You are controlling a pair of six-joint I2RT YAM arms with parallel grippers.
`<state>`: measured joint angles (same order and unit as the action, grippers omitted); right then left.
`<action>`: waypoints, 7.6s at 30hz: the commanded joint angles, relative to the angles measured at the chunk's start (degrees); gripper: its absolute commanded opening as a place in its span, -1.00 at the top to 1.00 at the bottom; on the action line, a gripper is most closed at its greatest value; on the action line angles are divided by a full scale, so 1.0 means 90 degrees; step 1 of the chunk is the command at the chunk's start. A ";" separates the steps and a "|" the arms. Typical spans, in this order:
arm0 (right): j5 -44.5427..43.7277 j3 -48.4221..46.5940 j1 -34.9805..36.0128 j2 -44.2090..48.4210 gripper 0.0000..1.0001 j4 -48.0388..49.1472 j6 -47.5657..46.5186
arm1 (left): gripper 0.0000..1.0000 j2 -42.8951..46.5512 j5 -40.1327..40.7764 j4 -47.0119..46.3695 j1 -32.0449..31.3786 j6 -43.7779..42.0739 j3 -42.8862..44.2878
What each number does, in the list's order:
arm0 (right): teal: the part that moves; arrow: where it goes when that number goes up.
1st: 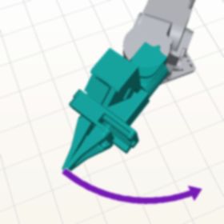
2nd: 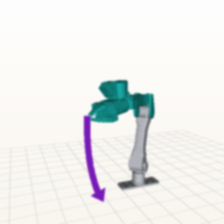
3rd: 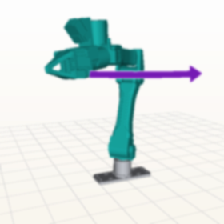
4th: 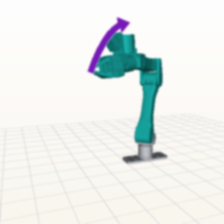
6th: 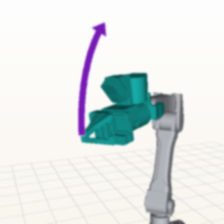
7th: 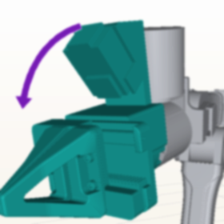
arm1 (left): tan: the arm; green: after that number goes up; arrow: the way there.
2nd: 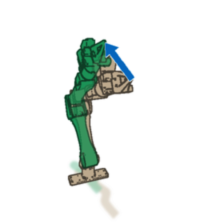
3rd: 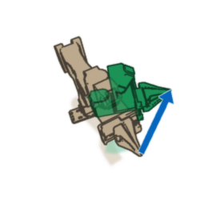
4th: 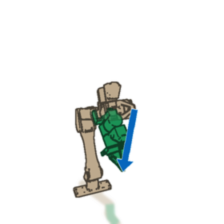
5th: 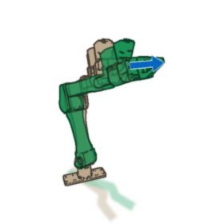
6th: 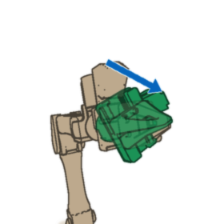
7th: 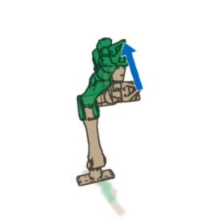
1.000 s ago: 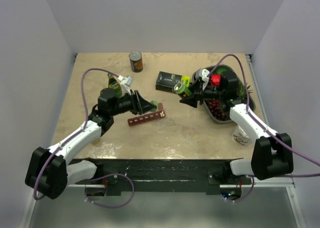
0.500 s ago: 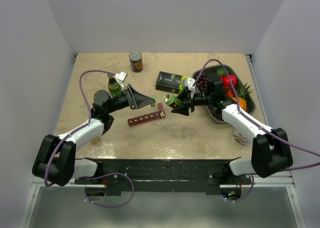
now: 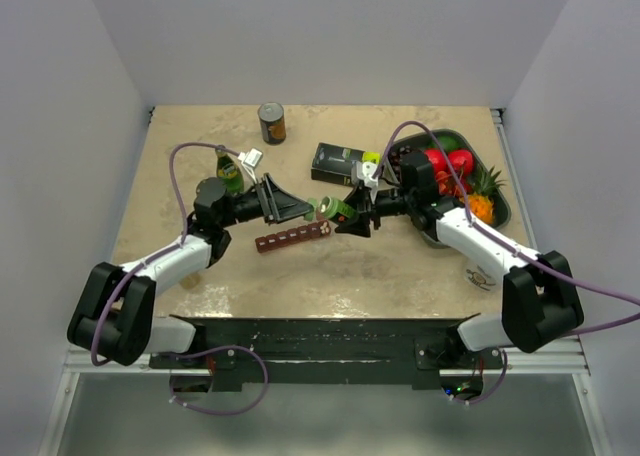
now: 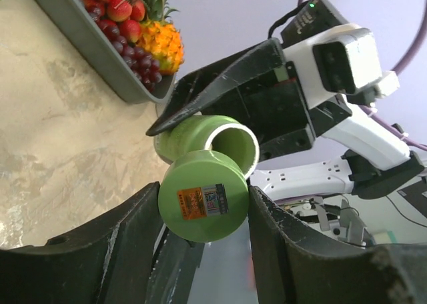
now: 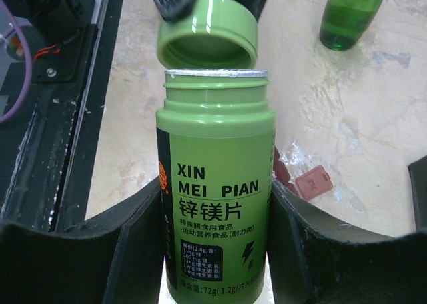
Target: Sort the pills into containers
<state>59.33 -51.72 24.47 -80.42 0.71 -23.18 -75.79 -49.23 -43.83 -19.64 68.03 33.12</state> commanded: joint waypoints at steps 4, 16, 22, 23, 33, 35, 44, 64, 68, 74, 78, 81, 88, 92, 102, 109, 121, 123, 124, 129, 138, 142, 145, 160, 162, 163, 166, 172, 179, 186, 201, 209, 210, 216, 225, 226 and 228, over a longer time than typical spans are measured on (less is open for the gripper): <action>-0.0069 -0.0308 0.0279 0.0010 0.96 0.0107 -0.0100 | 0.80 -0.0104 0.0099 0.0320 -0.0093 -0.0479 0.0372; -0.0586 -0.0376 0.0562 -0.0117 0.97 0.0009 -0.0159 | 0.80 -0.0095 0.0148 0.0310 -0.0240 -0.0420 0.0401; -0.1054 -0.0493 0.0650 -0.0146 0.97 -0.0059 -0.0159 | 0.80 0.0051 0.0323 0.1187 -0.0298 -0.0976 0.0664; -0.1094 -0.0522 0.0670 -0.0166 0.97 -0.0059 -0.0149 | 0.80 0.0071 0.0401 0.1556 -0.0298 -0.1228 0.0723; -0.1534 -0.0708 0.0904 -0.0263 0.98 -0.0499 -0.0335 | 0.81 0.0042 0.0880 0.3600 -0.0357 -0.2803 0.1583; -0.1495 -0.0718 0.0914 -0.0254 0.98 -0.0489 -0.0305 | 0.81 -0.0007 0.0880 0.3698 -0.0405 -0.2890 0.1632; -0.1065 -0.0630 0.0914 -0.0273 0.99 -0.0108 0.0455 | 0.84 -0.0290 0.1017 0.3845 -0.0864 -0.3154 0.1847; 0.0926 -0.0055 0.0553 -0.0254 0.99 0.2107 0.2720 | 0.80 -0.0808 -0.0058 0.6284 -0.0865 -0.6831 0.2716; 0.1307 0.0180 0.0562 -0.0273 0.99 0.3159 0.3404 | 0.56 -0.0622 0.0177 0.6501 -0.0875 -0.7529 0.2833; 0.1230 0.0181 0.0553 -0.0244 0.99 0.2912 0.3289 | -0.22 -0.0251 0.0490 0.6151 -0.0836 -0.7540 0.2795; 0.1093 0.0054 0.0553 -0.0244 0.99 0.2373 0.2742 | -0.50 0.0129 0.0548 0.5507 -0.0748 -0.6721 0.2609; 0.1045 0.0015 0.0562 -0.0234 0.99 0.2168 0.2615 | -0.72 0.0421 0.0539 0.5047 -0.0641 -0.6183 0.2433; 0.0888 -0.0112 0.0553 -0.0234 0.99 0.1621 0.1902 | -0.99 0.1213 0.0509 0.4179 -0.0289 -0.4905 0.1906; 0.0791 -0.0171 0.0562 -0.0215 0.99 0.1318 0.1658 | -0.99 0.1594 0.0305 0.3749 -0.0269 -0.4337 0.1623; 0.0498 -0.0307 0.0562 -0.0156 0.99 0.0849 0.1169 | -0.98 0.1722 0.0772 0.3882 -0.0269 -0.3664 0.1534; 0.0410 -0.0308 0.0562 -0.0175 0.99 0.0800 0.1120 | -0.81 0.1058 0.1242 0.4451 -0.0289 -0.3272 0.1847; 0.0361 -0.0308 0.0553 -0.0205 0.99 0.0790 0.1120 | -0.74 0.0677 0.0802 0.4080 -0.0621 -0.3125 0.1945; 0.0361 -0.0308 0.0562 -0.0205 0.99 0.0790 0.1120 | -0.70 0.0638 0.0802 0.4089 -0.0650 -0.3145 0.1974; 0.0351 -0.0308 0.0562 -0.0195 0.99 0.0790 0.1130 | -0.68 0.0599 0.0793 0.4089 -0.0650 -0.3154 0.1974; 0.0351 -0.0308 0.0562 -0.0195 0.99 0.0790 0.1120 | -0.44 0.0443 0.0900 0.4654 -0.0708 -0.3524 0.2256; 0.0273 -0.0317 0.0553 -0.0234 0.99 0.0781 0.1130 | -0.05 0.0140 0.0910 0.5680 -0.0855 -0.4296 0.2735; 0.0205 -0.0317 0.0553 -0.0234 0.99 0.0790 0.1149 | -0.04 0.0062 0.0871 0.5915 -0.0904 -0.4521 0.2775; 0.0166 -0.0327 0.0562 -0.0244 0.99 0.0800 0.1189 | -0.02 0.0062 0.0871 0.5984 -0.0914 -0.4648 0.2775; 0.1347 0.0288 0.0679 -0.0283 1.00 0.3465 0.3901 | 0.53 -0.0193 -0.1394 0.7593 -0.0982 -0.9293 0.2940; 0.1376 0.0288 0.0903 -0.0312 1.00 0.3486 0.3923 | 0.48 -0.0037 -0.1347 0.7741 -0.0982 -0.9979 0.2921; 0.1376 0.0288 0.0982 -0.0341 1.00 0.3486 0.3933 | 0.42 0.0012 -0.1307 0.7635 -0.0963 -1.0077 0.2921; 0.1347 0.0269 0.1226 -0.0419 1.00 0.3418 0.3826 | 0.22 0.0062 -0.0995 0.7303 -0.0846 -0.9543 0.2950; 0.1191 0.0074 0.1295 -0.0439 1.00 0.2588 0.3066 | -0.67 0.0851 -0.0487 0.5851 -0.0748 -0.8109 0.2483; 0.1113 -0.0005 0.1295 -0.0459 1.00 0.2256 0.2742 | -0.99 0.1516 -0.0574 0.5174 -0.0621 -0.7208 0.2101; 0.0967 -0.0151 0.1295 -0.0439 1.00 0.1554 0.2098 | -0.99 0.1877 -0.0411 0.4529 -0.0562 -0.6271 0.2033; -0.0713 -0.0679 0.1227 -0.0263 1.00 -0.0059 0.0349 | -0.83 0.2034 0.2481 0.5242 -0.0386 -0.2736 0.1701; -0.0743 -0.0659 0.1178 -0.0283 1.00 -0.0059 0.0378 | -0.80 0.1654 0.3214 0.6003 -0.0825 -0.2383 0.1925; -0.0733 -0.0659 0.1178 -0.0273 1.00 -0.0059 0.0388 | -0.80 0.1557 0.3214 0.5965 -0.0903 -0.2344 0.1935; -0.0743 -0.0649 0.1178 -0.0283 1.00 -0.0059 0.0407 | -0.74 0.1312 0.3331 0.5915 -0.1245 -0.2276 0.2042; -0.0733 -0.0640 0.1168 -0.0302 1.00 -0.0059 0.0427 | -0.54 0.1175 0.3429 0.6296 -0.1275 -0.2558 0.2247; -0.0743 -0.0640 0.1168 -0.0302 1.00 -0.0059 0.0427 | -0.54 0.1175 0.3429 0.6393 -0.1275 -0.2675 0.2325; -0.0743 -0.0640 0.1158 -0.0312 1.00 -0.0059 0.0427 | -0.55 0.1146 0.3420 0.6530 -0.1275 -0.2793 0.2413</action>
<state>52.01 -55.18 35.18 -85.43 -1.04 -18.74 -65.17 -18.94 12.75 -30.89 45.41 51.03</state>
